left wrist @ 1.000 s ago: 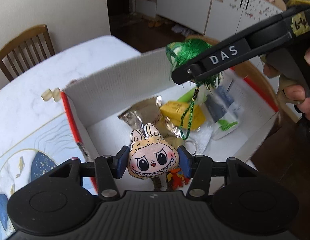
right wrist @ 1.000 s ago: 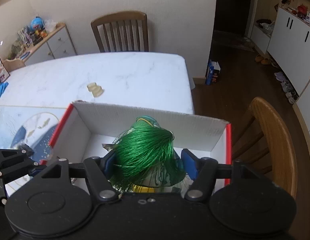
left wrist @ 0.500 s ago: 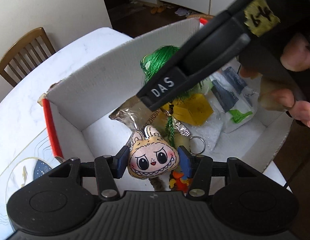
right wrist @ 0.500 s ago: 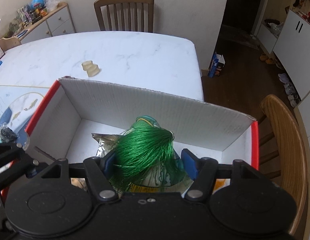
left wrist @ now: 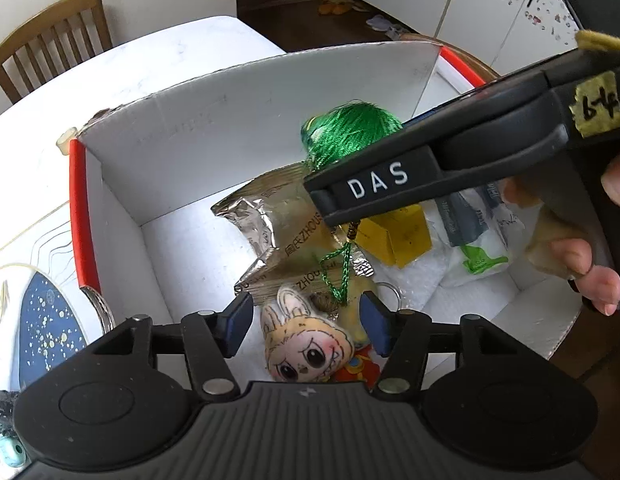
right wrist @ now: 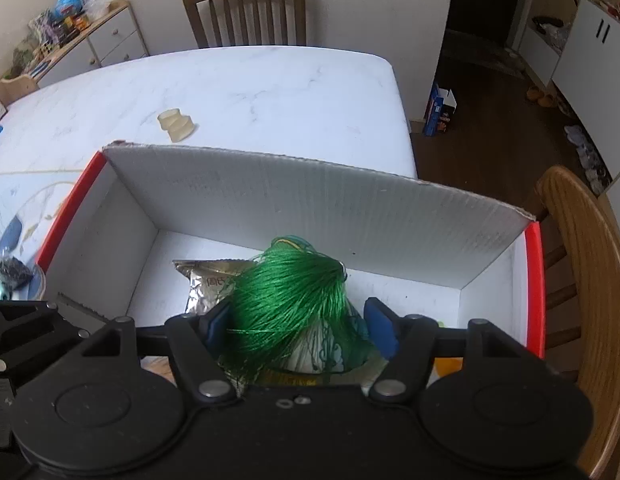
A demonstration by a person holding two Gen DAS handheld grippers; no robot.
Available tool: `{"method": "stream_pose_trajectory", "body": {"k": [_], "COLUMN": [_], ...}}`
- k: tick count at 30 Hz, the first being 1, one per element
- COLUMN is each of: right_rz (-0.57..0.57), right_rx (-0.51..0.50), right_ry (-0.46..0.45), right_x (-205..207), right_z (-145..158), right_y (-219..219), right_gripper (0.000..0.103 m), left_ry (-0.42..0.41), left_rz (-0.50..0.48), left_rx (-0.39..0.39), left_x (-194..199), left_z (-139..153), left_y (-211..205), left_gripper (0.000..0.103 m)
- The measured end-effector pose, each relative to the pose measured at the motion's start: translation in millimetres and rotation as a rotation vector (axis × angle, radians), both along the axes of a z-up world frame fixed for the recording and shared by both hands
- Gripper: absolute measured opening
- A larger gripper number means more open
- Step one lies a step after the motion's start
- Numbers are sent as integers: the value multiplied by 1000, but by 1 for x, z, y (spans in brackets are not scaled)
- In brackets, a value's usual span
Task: Organize objects
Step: 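Open both tools to drop the charm and tassel into the box, then withdraw both tools from the box and reach toward the mat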
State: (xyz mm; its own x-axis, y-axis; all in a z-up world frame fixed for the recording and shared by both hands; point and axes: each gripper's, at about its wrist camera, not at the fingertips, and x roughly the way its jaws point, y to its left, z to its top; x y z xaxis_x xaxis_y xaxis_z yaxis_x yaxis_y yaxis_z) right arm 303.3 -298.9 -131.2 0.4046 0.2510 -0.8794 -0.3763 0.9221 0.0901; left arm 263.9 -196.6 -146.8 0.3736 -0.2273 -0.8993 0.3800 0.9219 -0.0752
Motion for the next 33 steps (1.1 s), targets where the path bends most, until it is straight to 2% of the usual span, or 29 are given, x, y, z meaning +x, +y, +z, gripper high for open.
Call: {"method": "stream_pose_trajectory", "body": {"k": [3, 14, 15, 17, 29, 33], "right_rz": [-11, -25, -24, -22, -9, 13], "right_rx": [9, 53, 57, 66, 159, 183], "right_ry": [-8, -36, -41, -54, -133, -169], "right_x": [1, -9, -11, -17, -60, -75], "right_z": [2, 23, 26, 32, 79, 92], "right_y": [-2, -16, -17, -19, -21, -9], "right_gripper": [70, 80, 81, 83, 88, 90], "left_ry": [-9, -91, -102, -126, -218, -253], "left_rz": [-4, -9, -6, 2, 46, 60], "left_rx": [-6, -34, -38, -54, -132, -143], "left_x": [-3, -20, -24, -26, -47, -56], "left_z": [2, 23, 27, 34, 74, 83], "left_y": [-1, 5, 6, 13, 63, 86], "left_gripper": [66, 67, 71, 75, 75, 81]}}
